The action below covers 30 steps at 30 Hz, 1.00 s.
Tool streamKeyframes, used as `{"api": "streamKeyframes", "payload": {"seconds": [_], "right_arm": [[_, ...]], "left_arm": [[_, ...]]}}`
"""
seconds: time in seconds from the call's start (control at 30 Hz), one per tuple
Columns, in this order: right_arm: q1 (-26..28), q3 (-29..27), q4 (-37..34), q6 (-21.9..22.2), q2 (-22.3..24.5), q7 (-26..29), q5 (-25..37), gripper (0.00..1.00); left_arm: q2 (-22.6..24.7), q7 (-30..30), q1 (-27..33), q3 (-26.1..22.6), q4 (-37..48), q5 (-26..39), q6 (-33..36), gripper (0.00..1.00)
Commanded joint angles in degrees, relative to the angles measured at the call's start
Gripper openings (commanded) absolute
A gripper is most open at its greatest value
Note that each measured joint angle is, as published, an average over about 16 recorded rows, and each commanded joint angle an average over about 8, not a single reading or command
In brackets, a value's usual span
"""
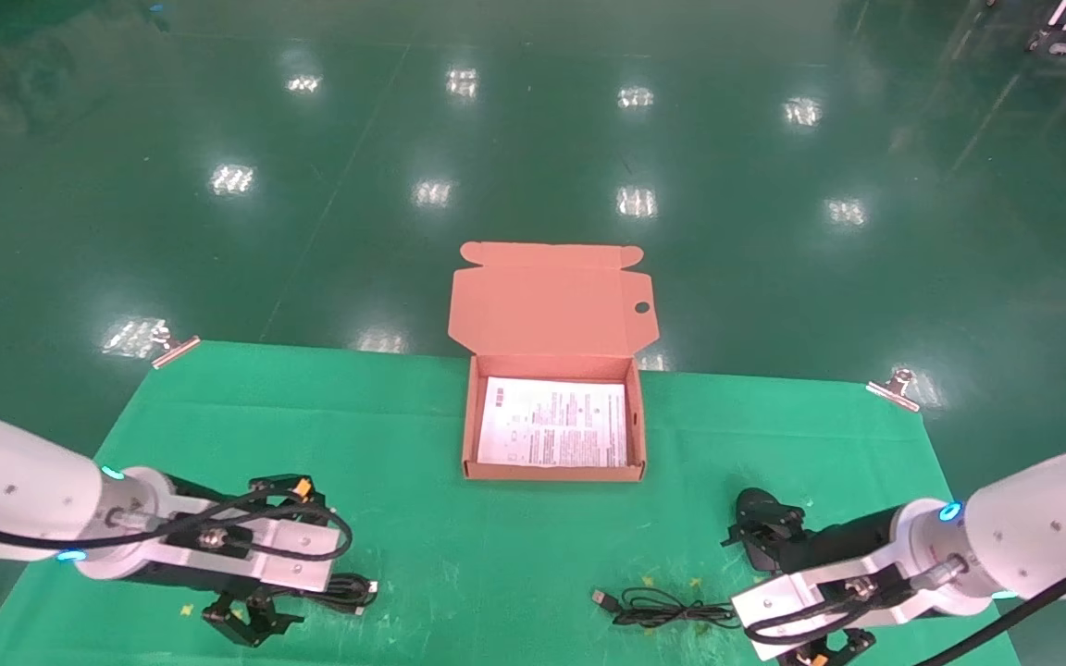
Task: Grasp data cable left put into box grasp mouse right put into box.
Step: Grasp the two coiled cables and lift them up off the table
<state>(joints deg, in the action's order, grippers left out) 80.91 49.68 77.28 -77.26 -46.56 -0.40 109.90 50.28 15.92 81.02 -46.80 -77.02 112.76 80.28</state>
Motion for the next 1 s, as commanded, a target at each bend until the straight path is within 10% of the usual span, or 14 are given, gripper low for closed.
{"api": "streamKeyframes", "payload": {"seconds": [0.03, 0.37, 0.9, 1.0], "right_arm": [[-1.4, 0.3, 0.0, 2.0, -0.2, 0.7, 1.8, 1.0], [-6.0, 0.4, -2.8, 6.3, -1.9, 6.5, 3.1, 1.0], [-6.5, 1.0, -17.0, 12.0, -8.5, 2.0, 3.3, 1.0], [-6.3, 1.2, -19.4, 13.0, -9.7, 0.6, 3.8, 0.67]], "left_arm": [[0.7, 1.1, -0.8, -0.8, -0.1, 2.5, -1.2, 1.0], [3.7, 7.9, -3.5, -0.7, 7.8, 4.1, -4.3, 1.0], [9.4, 2.6, -2.2, 0.1, 28.7, 3.2, -10.9, 1.0], [10.1, 1.4, -1.9, 0.2, 31.2, 3.2, -12.0, 0.81]]}}
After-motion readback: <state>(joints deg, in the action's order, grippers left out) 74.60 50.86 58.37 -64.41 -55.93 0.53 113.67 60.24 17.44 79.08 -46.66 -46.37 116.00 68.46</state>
